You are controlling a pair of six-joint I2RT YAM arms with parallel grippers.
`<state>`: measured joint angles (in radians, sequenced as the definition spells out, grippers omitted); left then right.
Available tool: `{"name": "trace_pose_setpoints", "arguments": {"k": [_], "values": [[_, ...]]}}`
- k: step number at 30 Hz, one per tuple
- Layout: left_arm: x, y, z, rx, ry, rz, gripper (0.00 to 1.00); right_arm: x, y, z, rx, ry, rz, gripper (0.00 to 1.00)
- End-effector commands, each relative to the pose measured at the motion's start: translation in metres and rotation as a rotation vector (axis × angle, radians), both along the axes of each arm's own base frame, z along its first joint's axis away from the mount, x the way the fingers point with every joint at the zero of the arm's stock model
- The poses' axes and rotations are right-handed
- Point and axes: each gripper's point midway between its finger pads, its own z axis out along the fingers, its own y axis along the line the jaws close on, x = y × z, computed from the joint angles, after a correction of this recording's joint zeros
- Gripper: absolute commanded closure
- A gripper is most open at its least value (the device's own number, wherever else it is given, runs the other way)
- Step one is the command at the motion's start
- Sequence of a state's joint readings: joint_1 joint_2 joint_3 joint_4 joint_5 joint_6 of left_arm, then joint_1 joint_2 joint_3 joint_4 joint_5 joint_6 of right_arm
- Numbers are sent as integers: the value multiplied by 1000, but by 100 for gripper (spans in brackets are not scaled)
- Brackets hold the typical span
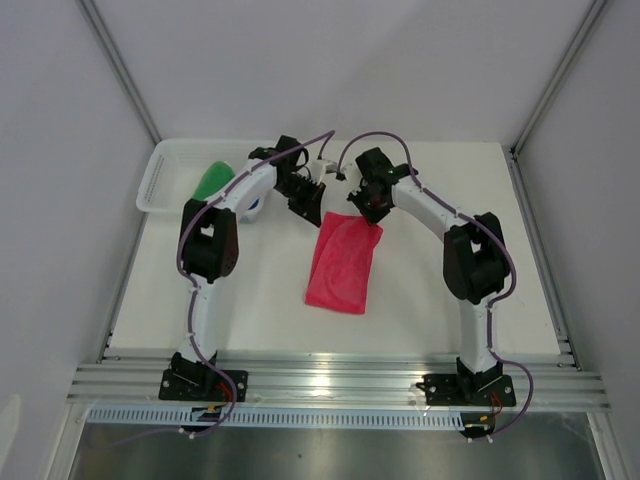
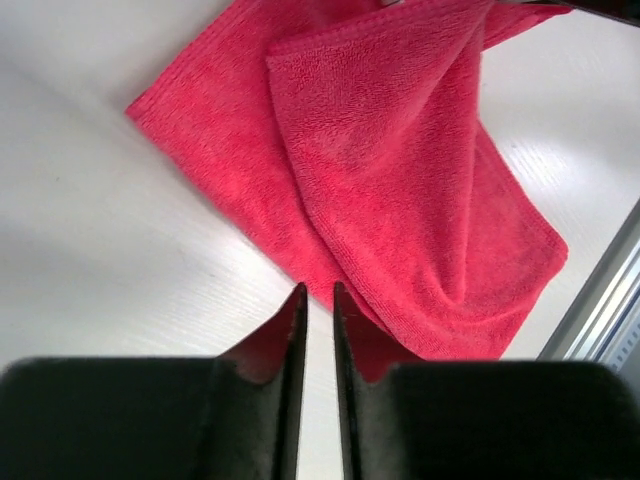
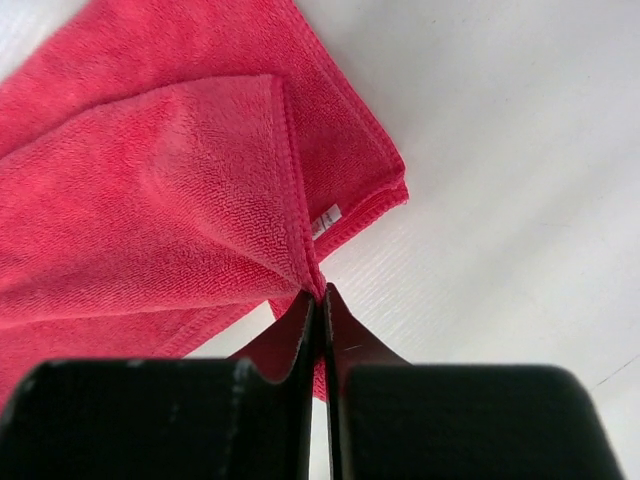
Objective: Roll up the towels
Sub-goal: Fold the towel
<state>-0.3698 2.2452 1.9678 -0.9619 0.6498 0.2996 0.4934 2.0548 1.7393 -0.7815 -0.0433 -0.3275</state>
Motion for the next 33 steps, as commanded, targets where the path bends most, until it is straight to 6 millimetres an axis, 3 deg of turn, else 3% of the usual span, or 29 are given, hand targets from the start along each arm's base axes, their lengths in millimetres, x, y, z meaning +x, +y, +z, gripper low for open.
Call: {"name": "trace_pose_setpoints", "arguments": {"k": [1,6,9,10,14,15,19,22,27,29,30,31,33], "values": [[15,6,3,45,-19,60,88,14,-1,0,-14,-50,10,95],[17,4,4,31,-25,58,93,23,17,-6,68,-91,60,97],[17,0,15,-3,-40,44,80,24,17,-8,62,-91,83,98],[19,0,19,-5,-51,48,69,22,17,-11,56,-82,86,98],[32,-6,27,-19,-66,87,64,21,2,-31,32,-22,20,82],[30,-8,25,-19,-48,92,64,24,-5,-38,14,-8,-46,72],[18,-5,16,7,-7,98,66,37,-41,-40,18,15,-239,60],[1,2,15,6,20,101,66,55,-61,-21,100,-22,-395,56],[-24,20,29,-6,0,104,64,83,-50,47,304,-159,-503,51],[-32,27,32,-13,7,111,64,87,-32,64,360,-212,-505,50],[-34,33,36,-23,2,124,64,85,-22,66,372,-220,-493,50],[-34,37,40,-29,-3,134,64,79,2,65,379,-221,-447,51],[-37,52,35,-19,8,171,63,80,25,69,390,-229,-411,55]]}}
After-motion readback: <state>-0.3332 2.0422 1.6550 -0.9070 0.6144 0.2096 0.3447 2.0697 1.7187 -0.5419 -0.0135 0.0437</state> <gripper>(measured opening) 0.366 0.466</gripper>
